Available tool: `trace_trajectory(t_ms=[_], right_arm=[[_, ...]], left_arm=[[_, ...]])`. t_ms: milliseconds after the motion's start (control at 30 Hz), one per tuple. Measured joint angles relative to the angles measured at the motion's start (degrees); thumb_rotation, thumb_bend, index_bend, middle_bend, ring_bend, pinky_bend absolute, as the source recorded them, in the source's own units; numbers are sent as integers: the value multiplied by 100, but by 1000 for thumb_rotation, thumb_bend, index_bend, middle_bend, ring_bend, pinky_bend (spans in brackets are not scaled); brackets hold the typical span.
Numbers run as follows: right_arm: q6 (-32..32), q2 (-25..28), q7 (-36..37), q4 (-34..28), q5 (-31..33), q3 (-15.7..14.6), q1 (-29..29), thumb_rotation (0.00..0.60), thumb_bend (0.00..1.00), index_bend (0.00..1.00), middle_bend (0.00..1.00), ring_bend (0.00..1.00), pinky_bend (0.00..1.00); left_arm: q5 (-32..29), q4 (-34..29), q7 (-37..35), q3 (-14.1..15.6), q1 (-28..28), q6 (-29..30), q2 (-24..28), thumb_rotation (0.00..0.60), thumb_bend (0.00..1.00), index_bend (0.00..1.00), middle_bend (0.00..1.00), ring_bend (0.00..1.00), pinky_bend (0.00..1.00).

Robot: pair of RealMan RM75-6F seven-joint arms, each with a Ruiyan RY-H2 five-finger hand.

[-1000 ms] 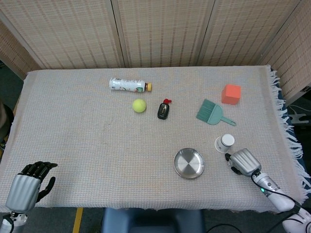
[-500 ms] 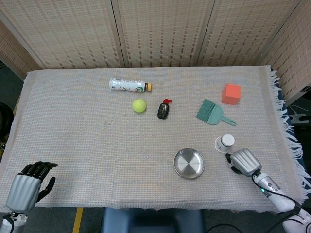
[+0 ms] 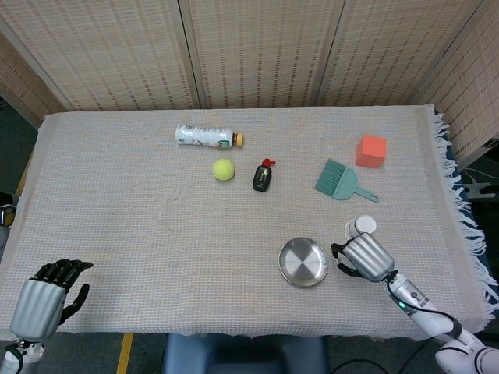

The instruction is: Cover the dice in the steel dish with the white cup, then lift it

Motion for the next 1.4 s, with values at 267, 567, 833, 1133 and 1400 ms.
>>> trace_trajectory(t_ms=[267, 567, 833, 1133, 1400], right_arm=[[-219, -268, 264, 92, -67, -56, 181, 600, 177, 533, 800, 727, 1000], [27, -395, 643, 412, -168, -108, 235, 600, 67, 354, 431, 299, 768], [404, -349, 556, 577, -45, 40, 137, 600, 64, 325, 326, 168, 517], [420, -229, 135, 837, 273, 244, -7, 600, 64, 233, 184, 0, 194], [73, -180, 356, 1353, 479, 159, -90, 600, 188, 228, 181, 0, 188]], left_arm=[[-8, 8, -55, -5, -1, 13, 14, 600, 396, 347, 392, 343, 464], [-14, 13, -65, -5, -3, 8, 16, 600, 398, 347, 392, 343, 464], [-5, 2, -46, -5, 0, 18, 15, 600, 396, 347, 393, 343, 464], [0, 2, -21, 1, -4, 2, 10, 600, 396, 346, 392, 343, 464], [-11, -4, 8, 4, -4, -17, 3, 600, 396, 347, 392, 343, 464]])
